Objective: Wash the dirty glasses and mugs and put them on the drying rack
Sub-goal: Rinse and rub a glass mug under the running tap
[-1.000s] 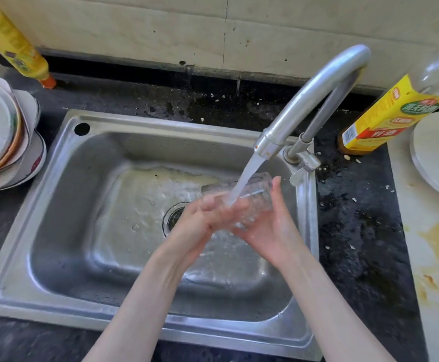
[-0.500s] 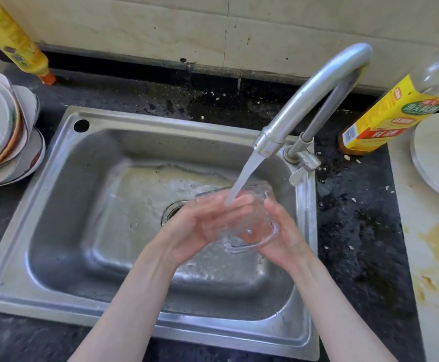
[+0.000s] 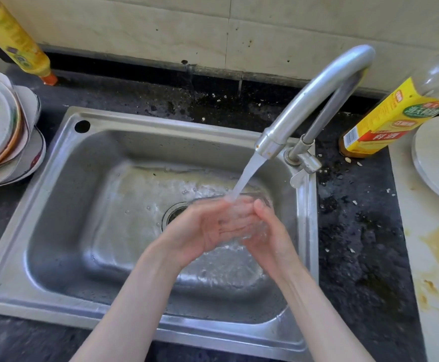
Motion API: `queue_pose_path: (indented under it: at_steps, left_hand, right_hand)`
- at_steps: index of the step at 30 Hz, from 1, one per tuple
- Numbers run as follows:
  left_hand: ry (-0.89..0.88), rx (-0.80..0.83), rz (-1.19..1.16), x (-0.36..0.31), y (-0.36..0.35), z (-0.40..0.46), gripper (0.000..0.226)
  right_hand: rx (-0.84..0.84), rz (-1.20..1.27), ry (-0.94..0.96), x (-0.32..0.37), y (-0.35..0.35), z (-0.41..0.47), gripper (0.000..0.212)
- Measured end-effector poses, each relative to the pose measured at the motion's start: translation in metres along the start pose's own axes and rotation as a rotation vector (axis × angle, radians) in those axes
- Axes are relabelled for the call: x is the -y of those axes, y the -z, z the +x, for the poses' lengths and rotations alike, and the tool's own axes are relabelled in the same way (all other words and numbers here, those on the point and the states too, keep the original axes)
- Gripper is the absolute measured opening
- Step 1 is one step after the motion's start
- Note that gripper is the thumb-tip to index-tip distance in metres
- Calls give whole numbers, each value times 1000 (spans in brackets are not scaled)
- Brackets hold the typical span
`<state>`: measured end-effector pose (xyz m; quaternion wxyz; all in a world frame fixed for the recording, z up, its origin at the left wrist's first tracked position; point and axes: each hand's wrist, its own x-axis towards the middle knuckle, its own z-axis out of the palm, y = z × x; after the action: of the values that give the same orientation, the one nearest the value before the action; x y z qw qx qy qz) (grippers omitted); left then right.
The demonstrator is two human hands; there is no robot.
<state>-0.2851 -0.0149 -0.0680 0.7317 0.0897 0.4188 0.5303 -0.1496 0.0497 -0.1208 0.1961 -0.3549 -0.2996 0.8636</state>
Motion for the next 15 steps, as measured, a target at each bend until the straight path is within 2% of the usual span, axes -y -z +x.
queue_pose_path:
  at_steps: [1,3,5,7,9,10,11,13,15]
  left_hand:
    - [-10,-6,-26,1,1,0,39]
    - [-55,-92,135,5,2,-1,33]
    - [-135,-235,453,6,2,-2,22]
    - [-210,-279,740,10,-1,-1,21]
    - [-229,-261,807,13,-5,-1,20]
    - [-197,-235,689,12,-6,-1,18]
    - [-131,-188,471,7,-6,-4,18]
    - [-4,-61,-12,1,-4,-8,26]
    - [12,-40,-245,2,-2,-8,34]
  right_hand:
    - [-36,-11,-5,3,-2,1,73]
    - [-105,21,-54,9,-5,1,81]
    - [-157,125,-176,12,-8,1,73]
    - [-183,279,-249,14,-10,2,71]
    - [-187,271,-198,13,-7,2,58]
    - [-168,218,-141,11,-4,1,54]
    - [-144,165,-82,11,-3,0,55]
    - [-70,91,-3,11,3,-1,69]
    - [-26,61,12,15,10,-1,85]
